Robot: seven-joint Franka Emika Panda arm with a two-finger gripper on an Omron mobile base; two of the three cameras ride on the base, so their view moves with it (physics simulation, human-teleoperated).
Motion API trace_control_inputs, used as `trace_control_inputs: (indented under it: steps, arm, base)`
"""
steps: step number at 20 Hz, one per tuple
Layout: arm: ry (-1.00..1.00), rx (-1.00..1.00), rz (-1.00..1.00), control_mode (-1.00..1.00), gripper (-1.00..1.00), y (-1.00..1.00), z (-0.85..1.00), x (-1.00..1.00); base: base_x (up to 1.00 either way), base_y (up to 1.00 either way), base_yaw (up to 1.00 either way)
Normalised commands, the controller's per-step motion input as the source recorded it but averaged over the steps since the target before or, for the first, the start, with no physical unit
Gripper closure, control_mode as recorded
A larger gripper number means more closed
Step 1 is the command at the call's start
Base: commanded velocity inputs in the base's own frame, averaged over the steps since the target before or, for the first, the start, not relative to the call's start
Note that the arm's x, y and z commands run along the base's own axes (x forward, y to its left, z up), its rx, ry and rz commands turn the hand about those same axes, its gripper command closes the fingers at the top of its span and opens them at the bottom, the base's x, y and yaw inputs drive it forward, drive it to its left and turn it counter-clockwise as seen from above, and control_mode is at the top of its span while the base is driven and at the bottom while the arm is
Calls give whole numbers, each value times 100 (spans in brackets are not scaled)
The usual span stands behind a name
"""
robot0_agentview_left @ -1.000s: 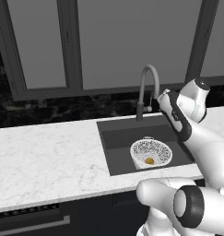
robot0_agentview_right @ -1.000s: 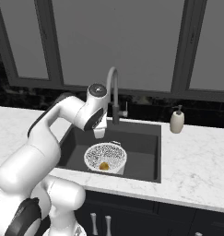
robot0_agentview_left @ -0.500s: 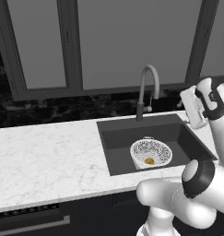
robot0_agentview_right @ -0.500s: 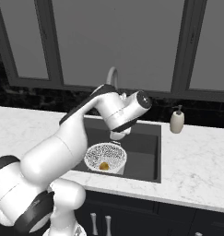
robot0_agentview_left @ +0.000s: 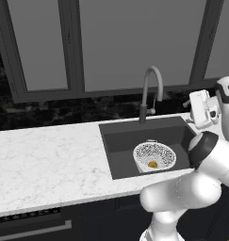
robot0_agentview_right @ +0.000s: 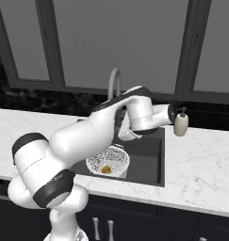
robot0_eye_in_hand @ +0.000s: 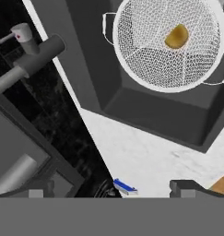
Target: Put the colander in the sink, put the kiwi in the colander, and turn on the sink faucet and pour water over the colander.
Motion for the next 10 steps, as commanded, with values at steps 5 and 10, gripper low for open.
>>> trace_control_inputs:
  steps: [5, 10]
  arm:
    - [0, 16, 0, -100, -100, 0, -20, 10]
    - [0, 6, 0, -100, -100, 6, -13, 1]
  base:
    - [0, 0, 0]
    - [0, 0, 0]
